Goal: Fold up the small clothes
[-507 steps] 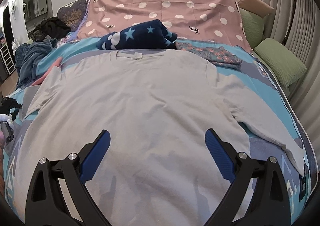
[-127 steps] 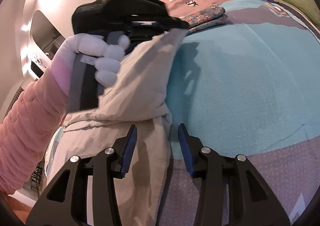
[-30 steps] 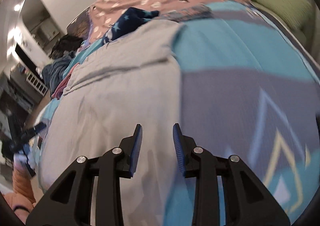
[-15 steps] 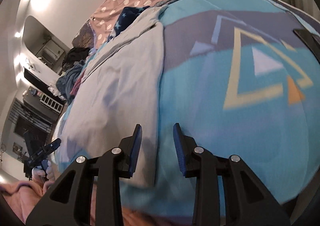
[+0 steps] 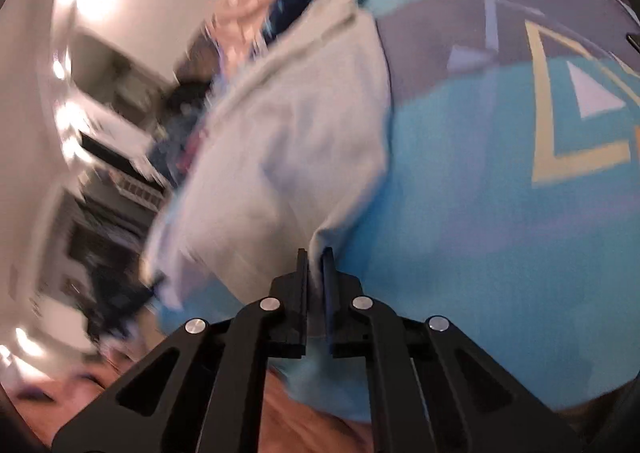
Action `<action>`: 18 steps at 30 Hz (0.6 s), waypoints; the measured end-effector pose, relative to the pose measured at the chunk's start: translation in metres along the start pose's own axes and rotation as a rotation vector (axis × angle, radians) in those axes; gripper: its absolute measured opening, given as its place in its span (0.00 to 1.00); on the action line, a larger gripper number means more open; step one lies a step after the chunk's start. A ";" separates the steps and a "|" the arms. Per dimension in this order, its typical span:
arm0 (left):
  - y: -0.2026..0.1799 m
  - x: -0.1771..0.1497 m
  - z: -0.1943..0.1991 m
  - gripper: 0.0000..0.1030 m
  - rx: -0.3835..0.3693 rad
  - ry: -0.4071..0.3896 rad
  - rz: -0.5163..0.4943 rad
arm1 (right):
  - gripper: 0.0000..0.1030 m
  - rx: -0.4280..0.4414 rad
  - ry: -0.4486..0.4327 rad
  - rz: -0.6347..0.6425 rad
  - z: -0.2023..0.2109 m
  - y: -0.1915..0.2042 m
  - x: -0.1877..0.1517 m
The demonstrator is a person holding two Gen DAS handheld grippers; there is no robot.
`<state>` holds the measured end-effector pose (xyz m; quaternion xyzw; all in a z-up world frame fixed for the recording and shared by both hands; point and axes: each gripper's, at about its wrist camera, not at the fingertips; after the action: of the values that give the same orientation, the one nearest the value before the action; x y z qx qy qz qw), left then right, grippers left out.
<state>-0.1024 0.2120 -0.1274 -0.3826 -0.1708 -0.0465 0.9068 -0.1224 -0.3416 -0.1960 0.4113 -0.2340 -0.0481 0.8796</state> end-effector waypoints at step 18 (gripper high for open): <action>-0.092 0.013 0.106 0.00 -0.106 -0.394 -0.241 | 0.06 0.266 -0.308 0.082 0.089 0.028 0.019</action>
<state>-0.1396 0.2232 0.0083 -0.4083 -0.3863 -0.0875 0.8224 -0.1487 -0.3911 -0.1186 0.5016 -0.3865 -0.0434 0.7727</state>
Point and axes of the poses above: each gripper's, at about its wrist camera, not at the fingertips, and z roughly against the way its jaws point, y to its left, x to its top, and after that the axes turned 13 degrees about y, right-handed
